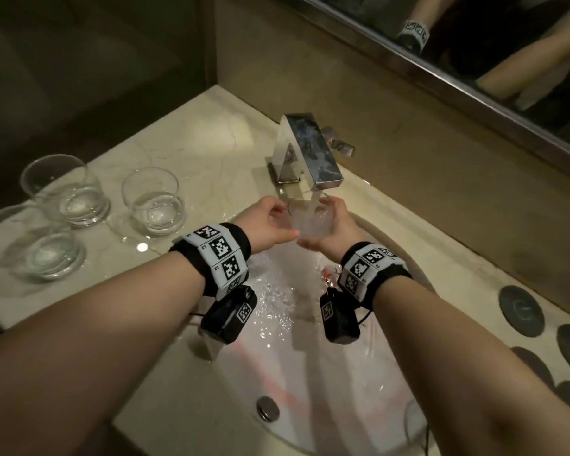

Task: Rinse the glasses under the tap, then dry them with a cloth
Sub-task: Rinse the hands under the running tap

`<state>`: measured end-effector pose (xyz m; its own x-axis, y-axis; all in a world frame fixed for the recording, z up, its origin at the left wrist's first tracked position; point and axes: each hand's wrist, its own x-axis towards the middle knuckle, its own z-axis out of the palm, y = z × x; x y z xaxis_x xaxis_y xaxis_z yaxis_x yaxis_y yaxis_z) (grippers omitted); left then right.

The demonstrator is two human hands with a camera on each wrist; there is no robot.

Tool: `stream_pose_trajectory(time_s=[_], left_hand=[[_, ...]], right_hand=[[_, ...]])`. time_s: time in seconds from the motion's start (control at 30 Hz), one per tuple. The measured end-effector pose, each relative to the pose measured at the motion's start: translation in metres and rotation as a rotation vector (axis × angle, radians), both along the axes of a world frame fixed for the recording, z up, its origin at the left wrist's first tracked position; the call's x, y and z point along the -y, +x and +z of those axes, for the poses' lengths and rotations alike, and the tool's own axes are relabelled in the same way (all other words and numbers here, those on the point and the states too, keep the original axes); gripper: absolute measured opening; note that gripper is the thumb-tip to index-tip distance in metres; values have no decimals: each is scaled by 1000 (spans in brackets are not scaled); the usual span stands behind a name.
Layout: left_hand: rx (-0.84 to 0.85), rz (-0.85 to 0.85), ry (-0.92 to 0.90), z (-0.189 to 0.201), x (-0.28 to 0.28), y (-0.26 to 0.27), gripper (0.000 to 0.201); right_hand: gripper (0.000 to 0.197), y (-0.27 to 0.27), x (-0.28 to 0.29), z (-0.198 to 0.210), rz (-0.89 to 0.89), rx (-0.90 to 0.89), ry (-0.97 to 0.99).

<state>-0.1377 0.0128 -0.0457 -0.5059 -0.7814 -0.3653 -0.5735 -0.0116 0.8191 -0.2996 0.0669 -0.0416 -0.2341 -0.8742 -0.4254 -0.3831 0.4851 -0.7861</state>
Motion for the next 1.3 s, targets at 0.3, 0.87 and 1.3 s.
stream_pose_trajectory(time_s=[0.3,0.87,1.3], left_hand=[[5,-17,13,1,2,-1,69],[120,-41,-56,19,-12,-7,65],[126,-47,-90,37,-26,-10,64]], right_hand=[[94,-2,5,-15,4,-128,-67],[89,-24,-17,24,246,-602,-38],[80,-12,-37,64,605,-1409,-80]])
